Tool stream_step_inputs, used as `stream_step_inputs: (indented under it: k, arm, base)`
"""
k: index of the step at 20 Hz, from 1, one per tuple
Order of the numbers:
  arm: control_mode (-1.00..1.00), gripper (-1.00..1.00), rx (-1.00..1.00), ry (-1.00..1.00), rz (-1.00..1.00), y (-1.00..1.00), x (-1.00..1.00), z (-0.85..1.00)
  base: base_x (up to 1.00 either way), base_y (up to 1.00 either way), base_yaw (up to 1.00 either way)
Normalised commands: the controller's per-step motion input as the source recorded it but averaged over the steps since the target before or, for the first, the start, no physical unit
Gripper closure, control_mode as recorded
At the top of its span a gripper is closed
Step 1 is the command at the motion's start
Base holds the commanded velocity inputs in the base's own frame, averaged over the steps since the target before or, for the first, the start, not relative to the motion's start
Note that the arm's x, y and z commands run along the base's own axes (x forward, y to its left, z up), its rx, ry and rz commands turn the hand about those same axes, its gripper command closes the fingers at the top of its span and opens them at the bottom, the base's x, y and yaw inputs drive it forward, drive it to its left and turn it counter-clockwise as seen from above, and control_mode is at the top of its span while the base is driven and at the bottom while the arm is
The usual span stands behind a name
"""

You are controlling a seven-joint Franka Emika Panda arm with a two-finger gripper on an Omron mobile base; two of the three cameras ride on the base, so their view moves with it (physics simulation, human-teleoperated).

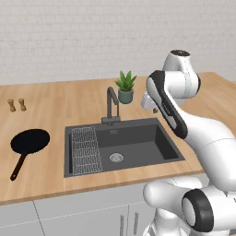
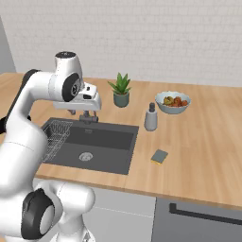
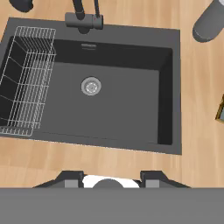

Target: Pick the pan and sponge and place them into the sink. Then turn on the water.

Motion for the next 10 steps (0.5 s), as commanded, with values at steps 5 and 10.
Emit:
stream_step_inputs:
  k: [5, 10]
  arm:
    - [-1.0, -1.0, 0.02, -0.02, 0.0, -0.23, -0.32, -0.04]
    - [-1.0, -1.0, 0.02, 0.0, 0.01, -0.76, -0.29, -0.01]
  base:
    - [0.0, 0.0, 0.0]
    - [0.0, 0.0, 0.0]
